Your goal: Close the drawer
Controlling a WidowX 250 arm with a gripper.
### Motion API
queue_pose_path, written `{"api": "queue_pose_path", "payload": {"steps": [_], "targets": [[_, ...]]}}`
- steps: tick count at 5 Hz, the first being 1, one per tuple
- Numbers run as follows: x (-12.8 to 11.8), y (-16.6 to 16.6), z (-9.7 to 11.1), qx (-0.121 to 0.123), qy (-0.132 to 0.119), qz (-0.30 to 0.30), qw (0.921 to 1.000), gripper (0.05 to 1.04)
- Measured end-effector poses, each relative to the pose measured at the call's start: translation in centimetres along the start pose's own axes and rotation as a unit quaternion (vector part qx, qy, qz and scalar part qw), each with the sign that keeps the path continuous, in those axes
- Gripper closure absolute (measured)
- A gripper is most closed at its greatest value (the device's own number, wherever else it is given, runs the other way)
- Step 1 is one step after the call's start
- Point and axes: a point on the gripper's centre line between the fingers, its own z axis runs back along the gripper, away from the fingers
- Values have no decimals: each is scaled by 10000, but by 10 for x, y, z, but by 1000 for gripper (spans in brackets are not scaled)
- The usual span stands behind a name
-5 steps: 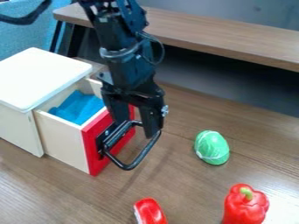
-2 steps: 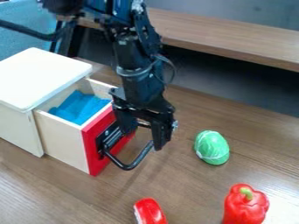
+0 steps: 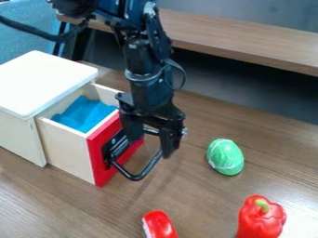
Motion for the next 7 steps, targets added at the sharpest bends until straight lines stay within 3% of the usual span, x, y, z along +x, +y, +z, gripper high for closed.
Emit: {"api": "queue_pose_path", "payload": {"steps": [1,2,7], "targets": [[0,12,-3,201,155,82,9996,85],[2,25,1,359,136,188,9991,84],[-13,85,-5,1195,492,526,9902,85]]}}
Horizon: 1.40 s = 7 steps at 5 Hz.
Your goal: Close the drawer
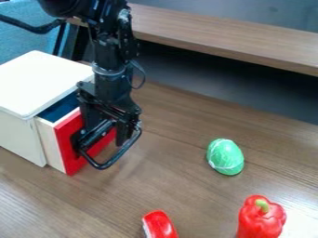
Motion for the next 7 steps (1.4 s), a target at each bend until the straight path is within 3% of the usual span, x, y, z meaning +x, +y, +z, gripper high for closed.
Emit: {"api": "queue_pose_path", "payload": {"steps": [3,7], "targets": [[-2,11,-7,-10,176,79,9998,85],[1,28,-3,-61,135,299,9994,85]]}}
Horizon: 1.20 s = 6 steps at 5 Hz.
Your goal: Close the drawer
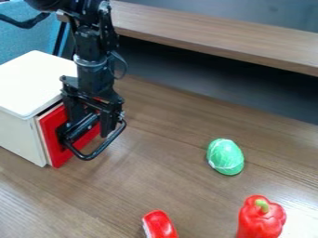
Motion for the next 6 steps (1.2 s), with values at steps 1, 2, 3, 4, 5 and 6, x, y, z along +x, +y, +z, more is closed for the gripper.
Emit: {"api": "queue_pose_path", "payload": {"steps": [1,2,3,4,5,6], "targets": [[0,2,0,52,3,37,10000,85],[0,2,-4,95,40,39,9999,85],[0,5,-5,179,43,84,9998,85],[1,6,-8,231,57,76,9997,85],[1,0,-9,219,46,-71,9997,85],[0,-30,-3,-82,-28,-371,9993,85]]}}
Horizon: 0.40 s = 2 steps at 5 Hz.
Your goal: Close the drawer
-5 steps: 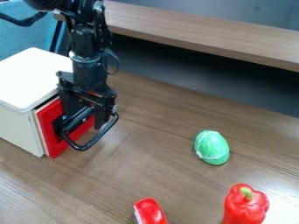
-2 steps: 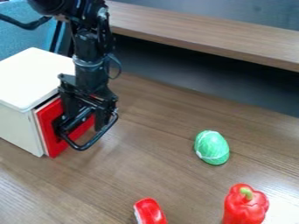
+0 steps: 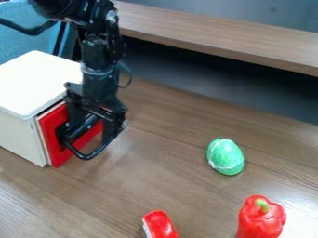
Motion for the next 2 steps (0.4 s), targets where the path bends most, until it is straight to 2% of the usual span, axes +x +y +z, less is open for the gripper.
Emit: {"api": "queue_pose_path", "payload": {"steps": [1,2], "targets": [[4,-36,15,-292,-240,-422,9984,85],[4,-57,27,-515,-401,-650,9958,85]]}}
